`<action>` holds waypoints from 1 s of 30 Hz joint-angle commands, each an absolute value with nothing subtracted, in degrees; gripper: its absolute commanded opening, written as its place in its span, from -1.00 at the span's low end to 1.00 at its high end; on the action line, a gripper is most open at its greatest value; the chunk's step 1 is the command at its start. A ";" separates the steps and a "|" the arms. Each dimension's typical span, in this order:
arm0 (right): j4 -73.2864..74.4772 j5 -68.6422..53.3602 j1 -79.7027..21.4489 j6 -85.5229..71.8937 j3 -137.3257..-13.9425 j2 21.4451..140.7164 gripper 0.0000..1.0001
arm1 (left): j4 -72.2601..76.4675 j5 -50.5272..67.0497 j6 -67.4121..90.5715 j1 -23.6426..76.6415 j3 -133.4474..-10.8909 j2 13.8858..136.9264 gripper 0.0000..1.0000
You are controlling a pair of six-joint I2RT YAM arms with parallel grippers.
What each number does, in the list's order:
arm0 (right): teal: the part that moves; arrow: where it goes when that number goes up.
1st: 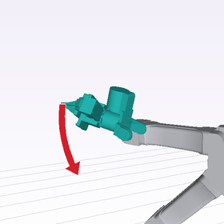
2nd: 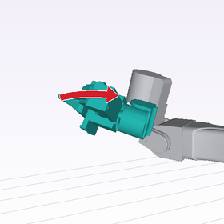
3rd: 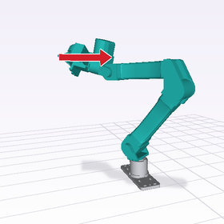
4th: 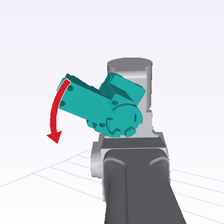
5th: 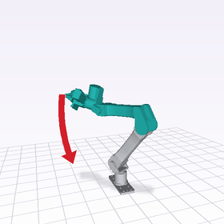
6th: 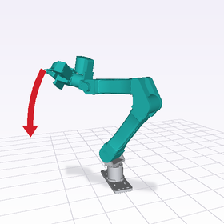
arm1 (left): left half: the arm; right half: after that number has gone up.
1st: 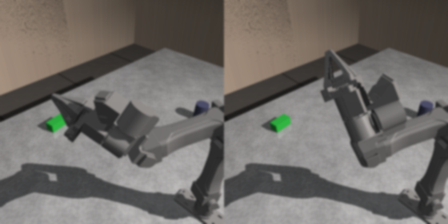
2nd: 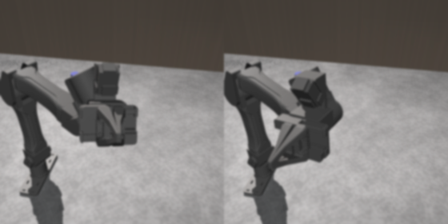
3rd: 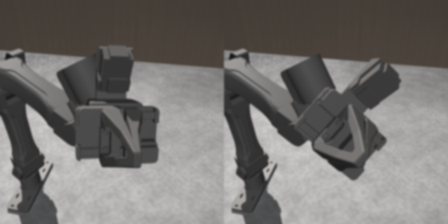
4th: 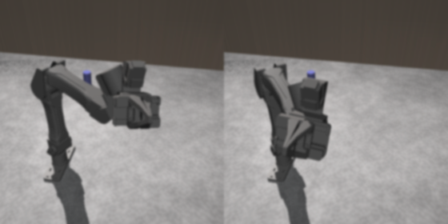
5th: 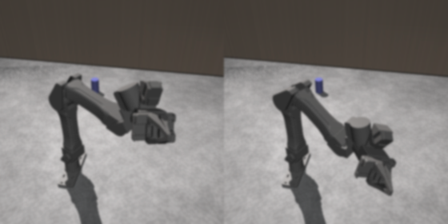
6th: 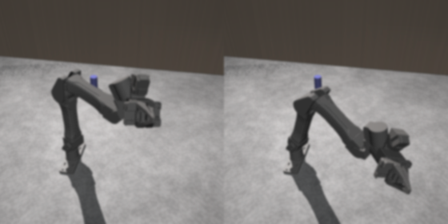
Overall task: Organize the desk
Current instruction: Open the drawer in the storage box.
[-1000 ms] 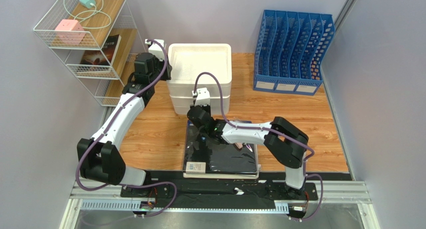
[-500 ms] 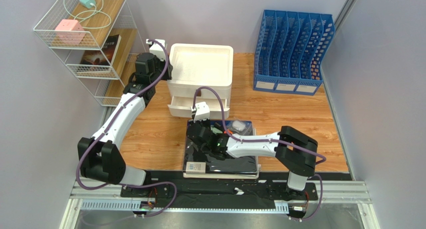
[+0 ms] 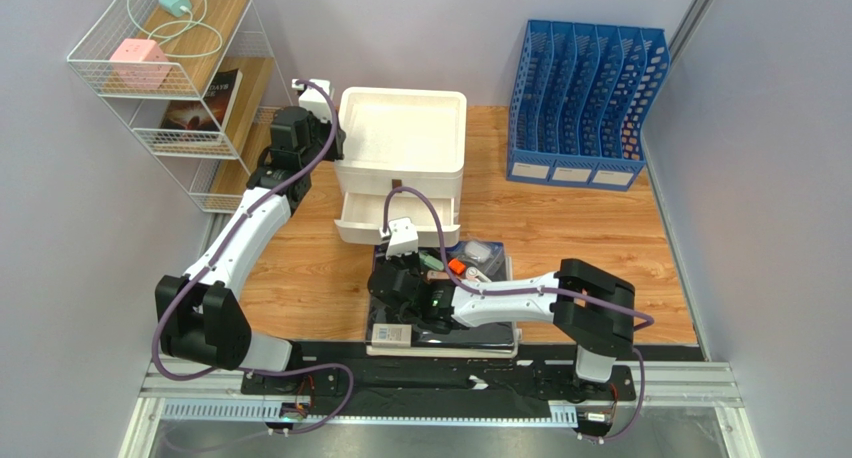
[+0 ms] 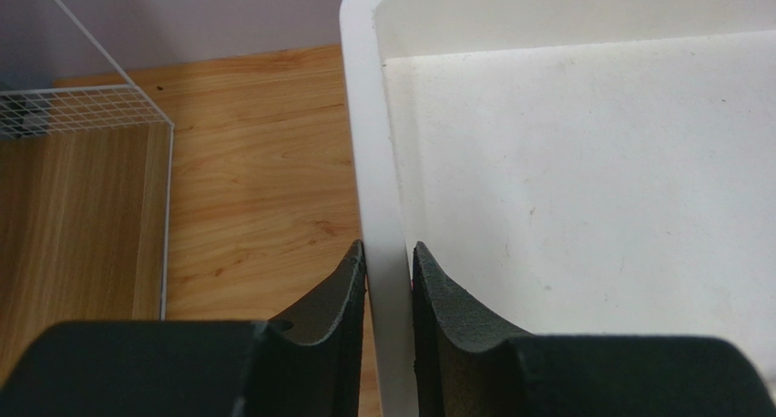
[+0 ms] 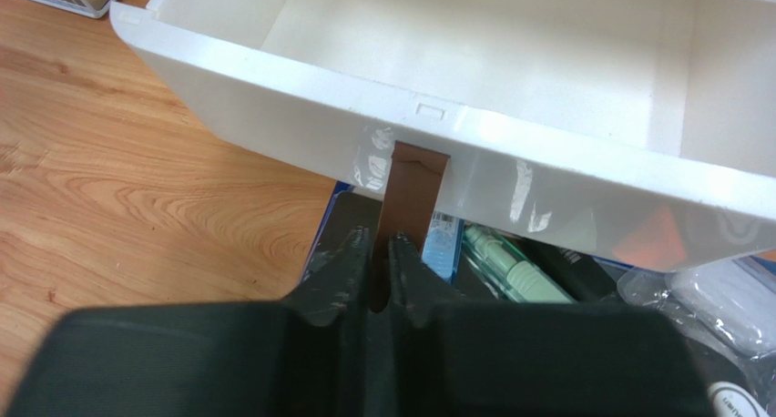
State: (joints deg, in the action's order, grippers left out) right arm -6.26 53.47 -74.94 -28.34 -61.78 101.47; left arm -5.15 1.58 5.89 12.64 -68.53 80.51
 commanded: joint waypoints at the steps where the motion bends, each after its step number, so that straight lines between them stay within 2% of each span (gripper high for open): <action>1: -1.15 55.01 -77.26 -31.90 -62.84 101.16 0.07 | -10.02 5.54 5.10 14.15 -66.09 81.91 -0.47; 2: -0.79 55.45 -77.26 -31.90 -62.75 100.90 0.92 | -10.11 5.45 5.10 14.15 -66.09 81.83 -0.47; 3: -0.44 55.81 -77.34 -31.90 -62.67 100.20 1.00 | -10.02 5.45 5.10 14.15 -66.01 81.83 -0.47; 11: 7.28 61.00 -81.03 -33.92 -62.40 97.56 1.00 | -9.84 5.27 4.92 14.15 -65.74 81.83 -0.47; 14: 12.29 61.87 -82.09 -41.57 -62.58 97.64 1.00 | -9.76 5.36 4.83 14.15 -65.65 81.91 -0.47; 21: 2.72 66.79 -84.99 -40.60 -58.61 103.07 1.00 | -9.76 5.36 4.92 14.15 -65.57 81.83 -0.47; 23: 2.29 68.46 -84.99 -40.87 -59.67 105.37 0.95 | -9.76 5.27 4.83 14.15 -65.48 81.74 -0.47; 25: 1.94 69.34 -84.99 -40.70 -61.34 108.54 0.82 | -9.76 5.10 4.83 14.15 -65.39 81.65 -0.47; 30: 1.14 69.52 -83.42 -42.88 -62.76 111.01 0.79 | -9.41 5.10 4.57 14.15 -64.95 81.39 -0.47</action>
